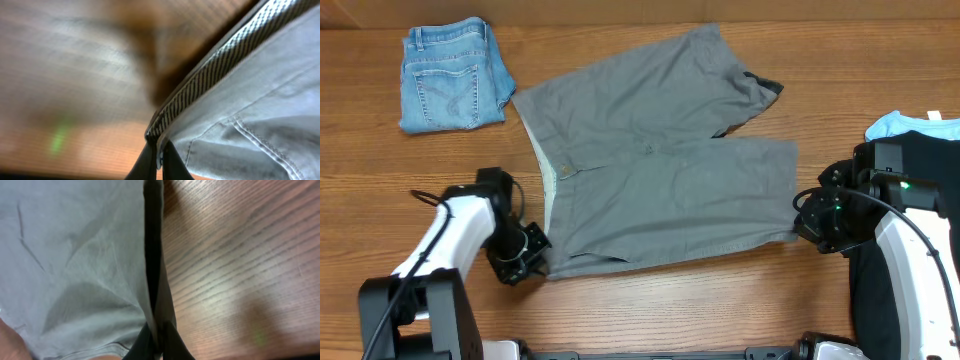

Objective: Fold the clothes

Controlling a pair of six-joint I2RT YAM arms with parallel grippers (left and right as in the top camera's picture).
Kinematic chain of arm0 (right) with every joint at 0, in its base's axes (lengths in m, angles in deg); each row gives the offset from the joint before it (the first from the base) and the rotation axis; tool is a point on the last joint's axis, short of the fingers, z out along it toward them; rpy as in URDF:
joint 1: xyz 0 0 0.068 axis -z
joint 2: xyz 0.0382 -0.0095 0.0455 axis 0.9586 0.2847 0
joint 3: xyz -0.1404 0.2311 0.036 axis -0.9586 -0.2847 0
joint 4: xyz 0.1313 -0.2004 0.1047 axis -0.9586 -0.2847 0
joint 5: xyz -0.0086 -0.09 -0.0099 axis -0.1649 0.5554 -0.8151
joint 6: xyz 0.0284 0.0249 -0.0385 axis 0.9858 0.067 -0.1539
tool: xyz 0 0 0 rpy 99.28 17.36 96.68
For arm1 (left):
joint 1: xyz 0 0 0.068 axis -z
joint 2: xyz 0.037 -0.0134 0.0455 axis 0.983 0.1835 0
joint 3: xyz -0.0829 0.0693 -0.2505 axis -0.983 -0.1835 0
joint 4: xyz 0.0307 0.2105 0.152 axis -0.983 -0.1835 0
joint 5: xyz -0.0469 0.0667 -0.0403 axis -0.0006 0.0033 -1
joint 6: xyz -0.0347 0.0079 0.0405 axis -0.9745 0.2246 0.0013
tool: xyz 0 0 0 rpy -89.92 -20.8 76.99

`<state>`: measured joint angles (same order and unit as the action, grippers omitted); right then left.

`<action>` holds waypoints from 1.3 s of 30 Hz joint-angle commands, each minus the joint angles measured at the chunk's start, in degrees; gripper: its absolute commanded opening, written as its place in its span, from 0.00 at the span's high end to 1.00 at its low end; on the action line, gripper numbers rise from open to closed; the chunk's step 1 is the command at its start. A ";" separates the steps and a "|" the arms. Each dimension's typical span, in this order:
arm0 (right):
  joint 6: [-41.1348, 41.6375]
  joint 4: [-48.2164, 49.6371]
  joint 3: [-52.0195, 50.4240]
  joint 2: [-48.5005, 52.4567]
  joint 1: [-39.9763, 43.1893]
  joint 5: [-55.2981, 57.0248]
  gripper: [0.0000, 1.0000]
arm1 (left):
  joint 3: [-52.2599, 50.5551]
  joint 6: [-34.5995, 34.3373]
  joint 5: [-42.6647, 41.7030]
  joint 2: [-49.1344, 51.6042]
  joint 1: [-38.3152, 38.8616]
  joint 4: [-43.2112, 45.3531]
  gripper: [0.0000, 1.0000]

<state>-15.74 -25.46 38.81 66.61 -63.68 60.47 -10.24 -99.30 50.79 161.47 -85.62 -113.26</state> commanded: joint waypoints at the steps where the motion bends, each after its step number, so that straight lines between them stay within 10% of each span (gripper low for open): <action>1: -1.81 -1.81 6.56 -2.01 0.48 2.80 0.96 | 6.40 6.54 0.11 -5.99 -3.28 -6.05 0.96; 19: -1.25 -19.43 48.04 -3.41 0.48 7.26 0.96 | 27.93 9.70 11.61 -30.67 -4.28 -34.18 0.96; 39: -3.02 -9.05 48.68 20.35 -1.95 1.36 0.96 | 17.97 4.92 12.66 -31.39 -4.28 -29.55 0.91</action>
<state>-17.93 -38.25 85.67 83.46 -67.04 53.76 10.20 -91.92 51.51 130.22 -89.16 -143.12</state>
